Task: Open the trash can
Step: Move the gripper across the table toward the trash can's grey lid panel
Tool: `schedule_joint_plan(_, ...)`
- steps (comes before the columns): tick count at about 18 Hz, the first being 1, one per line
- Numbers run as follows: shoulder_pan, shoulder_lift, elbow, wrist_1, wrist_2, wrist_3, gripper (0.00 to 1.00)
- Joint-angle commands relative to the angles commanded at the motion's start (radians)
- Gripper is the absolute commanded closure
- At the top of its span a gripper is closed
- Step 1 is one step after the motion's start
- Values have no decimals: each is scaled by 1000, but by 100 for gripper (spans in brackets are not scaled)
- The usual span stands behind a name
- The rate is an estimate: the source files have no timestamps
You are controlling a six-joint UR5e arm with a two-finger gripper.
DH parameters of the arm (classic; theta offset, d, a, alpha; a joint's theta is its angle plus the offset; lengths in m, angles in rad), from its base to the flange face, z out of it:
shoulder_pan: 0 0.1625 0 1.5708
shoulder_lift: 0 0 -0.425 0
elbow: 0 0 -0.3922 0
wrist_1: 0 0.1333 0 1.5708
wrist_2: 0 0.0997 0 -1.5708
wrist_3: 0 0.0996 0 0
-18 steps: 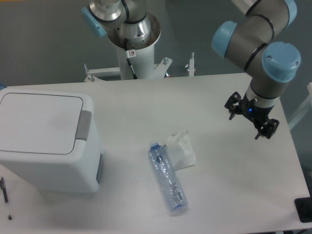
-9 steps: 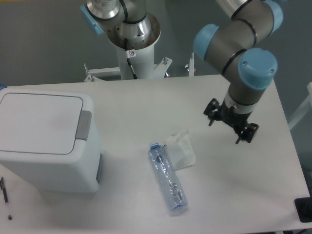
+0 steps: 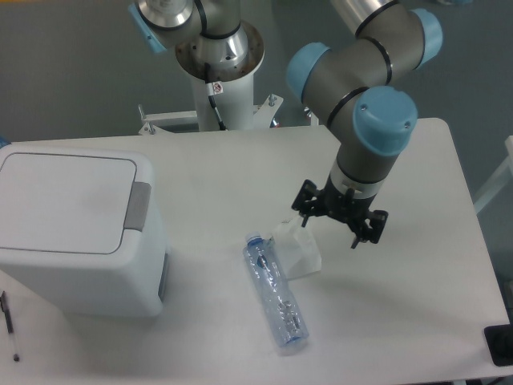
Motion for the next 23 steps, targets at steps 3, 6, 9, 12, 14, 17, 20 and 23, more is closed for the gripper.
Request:
schedule_joint_plan(3, -6, 0, 3, -26, -45, -53, 0)
schedule_joint_plan(6, -8, -8, 38, -76, -127, -83, 0)
schedule_joint_plan(9, -20, -24, 113, -213, -163, -143, 0)
schedule_joint_plan(12, -48, -37, 185, -331, -186, -178, 0)
schedule_joint_plan(14, -49, -37, 218, -354, -244, -208, 0)
schedule_joint_plan(17, -80, -41, 270, -408, -264, -265, 0)
schedule_joint_plan(20, -97, -31, 291, -460, -290, -273, 0)
schedule_joint_plan(23, -117, -11, 299, -469, -301, -316, 0)
